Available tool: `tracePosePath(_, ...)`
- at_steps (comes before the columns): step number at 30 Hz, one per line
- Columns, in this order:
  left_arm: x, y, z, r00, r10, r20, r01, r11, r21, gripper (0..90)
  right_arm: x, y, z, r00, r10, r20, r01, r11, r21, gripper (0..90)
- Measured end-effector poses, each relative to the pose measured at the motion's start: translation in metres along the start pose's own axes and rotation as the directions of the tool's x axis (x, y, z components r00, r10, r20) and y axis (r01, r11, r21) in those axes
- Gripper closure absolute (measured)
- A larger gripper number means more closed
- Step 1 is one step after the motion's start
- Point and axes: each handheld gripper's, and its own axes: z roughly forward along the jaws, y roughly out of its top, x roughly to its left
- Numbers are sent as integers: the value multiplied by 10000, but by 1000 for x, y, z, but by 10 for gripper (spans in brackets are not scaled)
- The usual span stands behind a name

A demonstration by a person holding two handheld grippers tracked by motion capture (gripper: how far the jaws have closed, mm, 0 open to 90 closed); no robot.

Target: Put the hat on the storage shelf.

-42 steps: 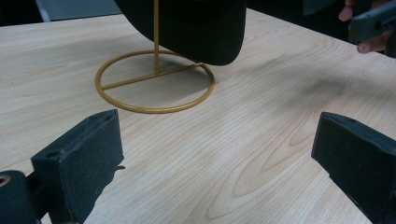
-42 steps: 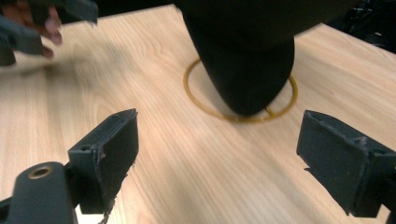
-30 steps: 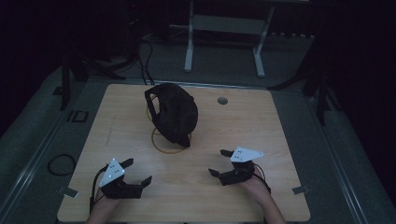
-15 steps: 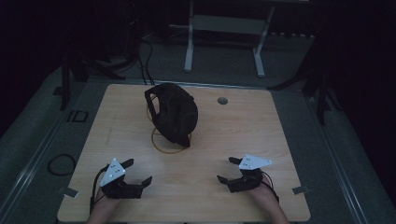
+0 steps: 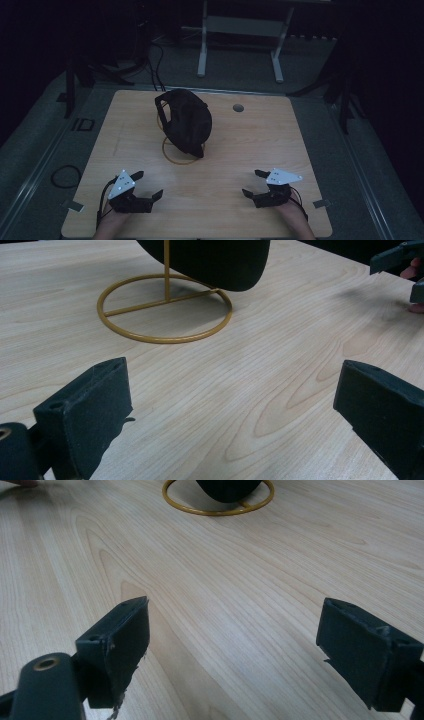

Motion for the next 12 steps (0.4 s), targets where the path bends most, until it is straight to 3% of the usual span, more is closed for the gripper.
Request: tracePosePath(12,-1,-1,1,10000,33,-6,-33,10000,34,24,-1,-1,0,10000,-30,-75,30,10000,-24,137)
